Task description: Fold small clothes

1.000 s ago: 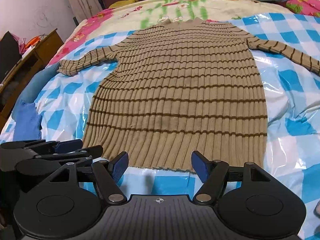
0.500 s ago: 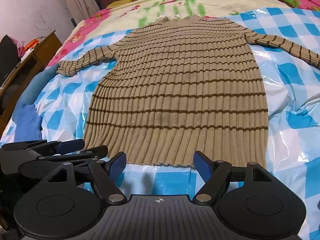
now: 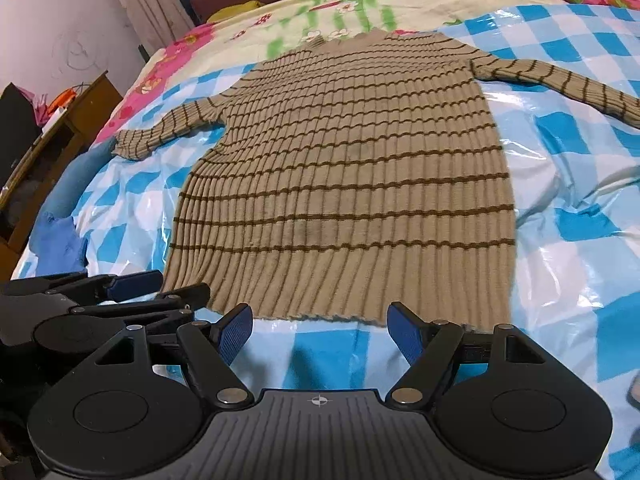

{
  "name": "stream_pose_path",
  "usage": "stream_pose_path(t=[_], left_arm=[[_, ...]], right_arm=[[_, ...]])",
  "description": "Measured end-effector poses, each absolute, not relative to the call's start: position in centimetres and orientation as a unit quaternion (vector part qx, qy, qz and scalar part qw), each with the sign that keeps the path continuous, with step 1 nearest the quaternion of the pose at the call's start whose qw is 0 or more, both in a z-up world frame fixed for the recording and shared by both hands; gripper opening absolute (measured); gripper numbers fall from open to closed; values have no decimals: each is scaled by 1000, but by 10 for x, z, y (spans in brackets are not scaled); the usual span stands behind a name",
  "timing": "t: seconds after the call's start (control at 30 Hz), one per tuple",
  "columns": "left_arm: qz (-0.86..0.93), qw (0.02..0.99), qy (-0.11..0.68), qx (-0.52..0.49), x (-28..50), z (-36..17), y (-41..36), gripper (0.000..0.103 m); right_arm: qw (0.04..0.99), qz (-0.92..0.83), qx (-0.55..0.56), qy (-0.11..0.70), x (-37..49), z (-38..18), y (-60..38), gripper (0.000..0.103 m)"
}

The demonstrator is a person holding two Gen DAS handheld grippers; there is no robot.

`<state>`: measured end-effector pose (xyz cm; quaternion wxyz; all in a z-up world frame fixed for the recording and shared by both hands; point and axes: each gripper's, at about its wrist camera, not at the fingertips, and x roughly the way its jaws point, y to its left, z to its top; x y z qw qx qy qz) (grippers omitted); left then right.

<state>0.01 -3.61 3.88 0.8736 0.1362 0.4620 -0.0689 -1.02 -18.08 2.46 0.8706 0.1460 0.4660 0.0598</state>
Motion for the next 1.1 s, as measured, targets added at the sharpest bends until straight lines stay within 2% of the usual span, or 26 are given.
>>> stream_pose_path(t=[0.27, 0.57, 0.77, 0.83, 1.1], left_arm=[[-36, 874, 446, 189, -28, 66, -72, 48], [-66, 880, 430, 188, -53, 91, -110, 49], [-110, 878, 427, 185, -26, 85, -117, 51], [-124, 879, 428, 168, -12, 83, -116, 55], [-145, 882, 432, 121, 43, 67, -121, 55]], right_arm=[[878, 71, 170, 441, -41, 36, -210, 76], [886, 63, 213, 406, -71, 58, -257, 76], [890, 28, 225, 397, -58, 61, -265, 75], [886, 21, 231, 401, -48, 61, -266, 75], [886, -6, 236, 400, 1, 62, -277, 75]])
